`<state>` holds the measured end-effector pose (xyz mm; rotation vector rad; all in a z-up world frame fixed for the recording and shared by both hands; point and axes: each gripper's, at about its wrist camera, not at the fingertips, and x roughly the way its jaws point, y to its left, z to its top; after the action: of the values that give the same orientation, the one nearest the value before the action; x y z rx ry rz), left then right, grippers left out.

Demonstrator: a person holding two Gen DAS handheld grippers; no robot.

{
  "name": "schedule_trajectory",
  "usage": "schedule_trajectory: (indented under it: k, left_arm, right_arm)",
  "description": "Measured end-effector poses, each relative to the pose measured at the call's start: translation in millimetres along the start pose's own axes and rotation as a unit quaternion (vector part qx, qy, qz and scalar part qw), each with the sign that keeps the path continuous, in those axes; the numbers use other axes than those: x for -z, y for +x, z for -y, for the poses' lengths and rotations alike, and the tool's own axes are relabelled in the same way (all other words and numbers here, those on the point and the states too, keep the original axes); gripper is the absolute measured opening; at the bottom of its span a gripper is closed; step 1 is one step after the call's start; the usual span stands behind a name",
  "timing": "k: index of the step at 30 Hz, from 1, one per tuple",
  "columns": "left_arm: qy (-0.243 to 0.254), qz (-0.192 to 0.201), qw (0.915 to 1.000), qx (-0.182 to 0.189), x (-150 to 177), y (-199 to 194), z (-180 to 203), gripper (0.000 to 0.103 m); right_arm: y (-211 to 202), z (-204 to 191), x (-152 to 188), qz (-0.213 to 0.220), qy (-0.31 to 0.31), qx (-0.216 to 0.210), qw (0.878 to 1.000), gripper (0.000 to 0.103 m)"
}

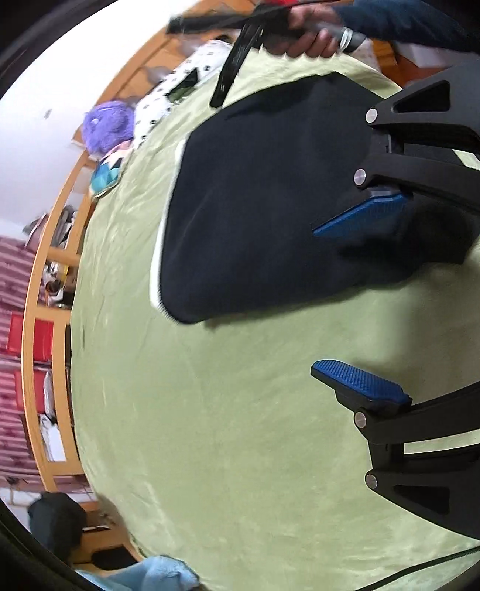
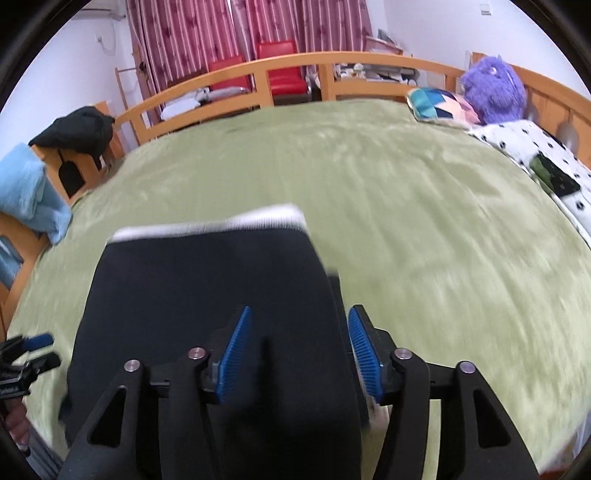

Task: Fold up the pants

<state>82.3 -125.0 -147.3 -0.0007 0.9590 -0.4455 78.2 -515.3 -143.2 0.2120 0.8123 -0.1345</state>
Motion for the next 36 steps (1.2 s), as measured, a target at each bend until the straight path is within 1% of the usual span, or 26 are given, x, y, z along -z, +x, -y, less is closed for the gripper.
schedule_trajectory:
  k: [1,3,4,5,6,7,8,9,11,12,14,15,16,17,19,20,21,22,23,24,25,28,30,33,34,36]
  left_arm:
    - [-0.005,0.001,1.0,0.001,-4,1,-5,0.067]
    - [-0.006,0.001,0.9999,-0.012,-12,8,-10,0.067]
    - [-0.007,0.0,0.9998,-0.019,-15,11,-12,0.067]
    - [-0.011,-0.002,0.9997,-0.021,-19,16,-15,0.067]
    - [-0.017,-0.003,0.9997,-0.017,-21,19,-17,0.067]
    - [-0.023,-0.003,0.9997,-0.011,-24,24,-16,0.064]
    - [-0.031,-0.004,0.9995,0.0,-28,27,-17,0.062]
    - [-0.036,-0.005,0.9993,0.013,-32,31,-17,0.059]
    - [-0.047,-0.005,0.9986,0.026,-41,37,-14,0.059]
    - [-0.049,-0.002,0.9983,0.032,-47,39,-11,0.059]
    - [-0.047,0.008,0.9973,0.056,-62,44,1,0.059]
    - [-0.046,0.011,0.9969,0.064,-67,47,4,0.059]
    - [-0.046,0.015,0.996,0.075,-74,50,9,0.059]
    - [-0.048,0.016,0.9953,0.083,-81,55,14,0.059]
    - [-0.045,0.005,0.9933,0.106,-94,71,24,0.06]
    - [-0.045,-0.004,0.9931,0.109,-97,81,29,0.06]
    - [-0.045,-0.008,0.9943,0.096,-99,89,33,0.062]
    - [-0.041,-0.007,0.9966,0.071,-99,98,36,0.062]
    - [-0.033,-0.019,0.9979,0.053,-98,109,38,0.062]
    - [-0.023,-0.046,0.9978,0.041,-96,119,41,0.062]
    - [-0.025,-0.048,0.9977,0.04,-94,119,39,0.062]
    - [-0.032,-0.032,0.9975,0.055,-80,88,31,0.063]
    - [-0.02,-0.022,0.9975,0.064,-61,61,29,0.063]
    - [-0.001,-0.02,0.9976,0.067,-19,30,30,0.065]
    - [-0.002,-0.028,0.9971,0.071,4,21,32,0.065]
    - [-0.01,-0.043,0.9952,0.087,31,16,34,0.064]
  right_arm:
    - [13,1,-9,-0.007,0.01,-0.001,1.0,0.058]
    - [36,6,-23,-0.02,0.029,-0.015,0.999,0.058]
    - [54,8,-29,-0.043,0.039,-0.028,0.998,0.058]
    - [64,9,-30,-0.057,0.044,-0.04,0.997,0.057]
    - [75,9,-31,-0.071,0.051,-0.054,0.995,0.053]
    - [78,9,-32,-0.071,0.054,-0.052,0.995,0.052]
    - [77,8,-32,-0.066,0.049,-0.051,0.995,0.042]
    - [72,6,-33,-0.052,0.038,-0.046,0.997,0.029]
    - [53,8,-33,-0.017,0.037,-0.063,0.997,0.02]
    - [43,13,-33,0.001,0.049,-0.069,0.996,0.019]
    - [32,27,-28,0.019,0.07,-0.061,0.995,0.018]
    - [33,34,-24,0.018,0.082,-0.053,0.995,0.018]
    - [38,41,-20,0.011,0.092,-0.05,0.994,0.018]
    - [50,49,-14,-0.004,0.113,-0.053,0.992,0.018]
    - [68,57,-8,-0.036,0.14,-0.057,0.988,0.021]
    - [67,60,-10,-0.037,0.145,-0.055,0.987,0.026]
    - [60,61,-12,-0.032,0.152,-0.051,0.987,0.033]
    - [50,61,-13,-0.023,0.155,-0.046,0.987,0.036]
    - [43,61,-12,-0.015,0.155,-0.039,0.987,0.04]
    - [32,58,-10,-0.005,0.149,-0.03,0.988,0.04]
    - [18,53,-7,0.002,0.134,-0.022,0.991,0.04]
    - [-11,38,10,0.005,0.101,-0.022,0.995,0.04]
    - [-30,29,28,0.002,0.075,-0.03,0.997,0.04]
    - [-46,26,61,-0.007,0.056,-0.029,0.998,0.041]
    - [-46,25,74,-0.019,0.048,-0.022,0.998,0.041]
    - [-40,25,100,-0.044,0.034,-0.001,0.998,0.041]
